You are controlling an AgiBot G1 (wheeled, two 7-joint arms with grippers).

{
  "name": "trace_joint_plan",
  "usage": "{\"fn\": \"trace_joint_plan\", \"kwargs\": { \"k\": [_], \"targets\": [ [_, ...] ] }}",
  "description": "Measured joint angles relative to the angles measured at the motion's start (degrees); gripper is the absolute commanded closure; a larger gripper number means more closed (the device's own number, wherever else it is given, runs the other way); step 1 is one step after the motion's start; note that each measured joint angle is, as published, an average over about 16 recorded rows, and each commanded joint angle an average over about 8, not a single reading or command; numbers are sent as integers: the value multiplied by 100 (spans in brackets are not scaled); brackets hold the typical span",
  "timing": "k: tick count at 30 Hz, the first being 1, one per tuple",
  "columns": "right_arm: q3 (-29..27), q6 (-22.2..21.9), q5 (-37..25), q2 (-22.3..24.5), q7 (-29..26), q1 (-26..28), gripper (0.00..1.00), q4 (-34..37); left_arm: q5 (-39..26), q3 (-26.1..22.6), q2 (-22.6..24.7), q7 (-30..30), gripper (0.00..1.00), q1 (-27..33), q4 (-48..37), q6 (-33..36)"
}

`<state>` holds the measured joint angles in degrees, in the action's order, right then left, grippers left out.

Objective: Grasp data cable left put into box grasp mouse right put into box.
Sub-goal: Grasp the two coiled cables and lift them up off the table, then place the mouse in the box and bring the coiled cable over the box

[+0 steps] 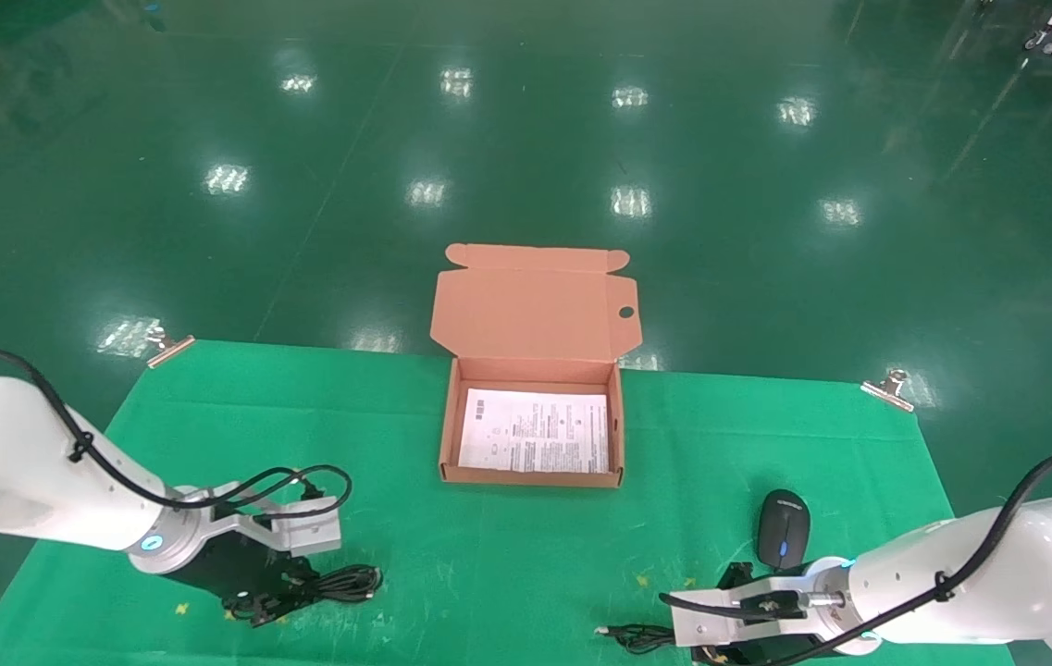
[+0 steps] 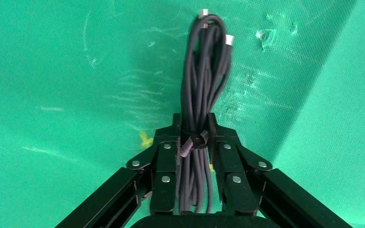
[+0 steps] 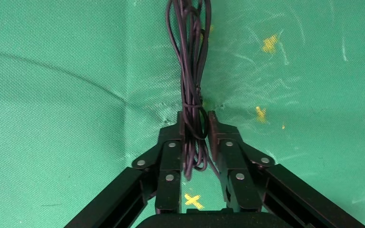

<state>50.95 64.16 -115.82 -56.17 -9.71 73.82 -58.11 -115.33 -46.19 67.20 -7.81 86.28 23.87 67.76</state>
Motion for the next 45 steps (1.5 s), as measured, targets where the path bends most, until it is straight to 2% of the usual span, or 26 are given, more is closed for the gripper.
{"fn": "trace_joint_plan", "kwargs": {
  "k": [7,12,18,24,34,39,45],
  "targets": [
    [-277,55,147,598,-501,13,100,-756,-126,-31,-244,-94,100,149,308,96],
    [-590,22,210,1055,-960,217,100,-1390,-259,-17,-520,-270,100,394,827,126],
    [-960,-187,216,1192,-1305,739,100,-1809,-405,66,-733,-584,100,787,1645,30],
    [-1185,-540,163,733,-1311,1427,100,-1658,-531,179,-685,-847,100,1160,2347,-242],
    [-1256,-1261,115,-593,-910,2383,100,-575,-659,335,-273,-1000,100,1630,2686,-843],
    [-1255,-1485,185,-1045,-638,2684,100,-26,-642,399,-138,-973,100,1787,2641,-1031],
    [-1247,-1550,311,-1270,-424,2798,100,305,-623,426,-114,-929,100,1842,2618,-1093]
  ]
}}
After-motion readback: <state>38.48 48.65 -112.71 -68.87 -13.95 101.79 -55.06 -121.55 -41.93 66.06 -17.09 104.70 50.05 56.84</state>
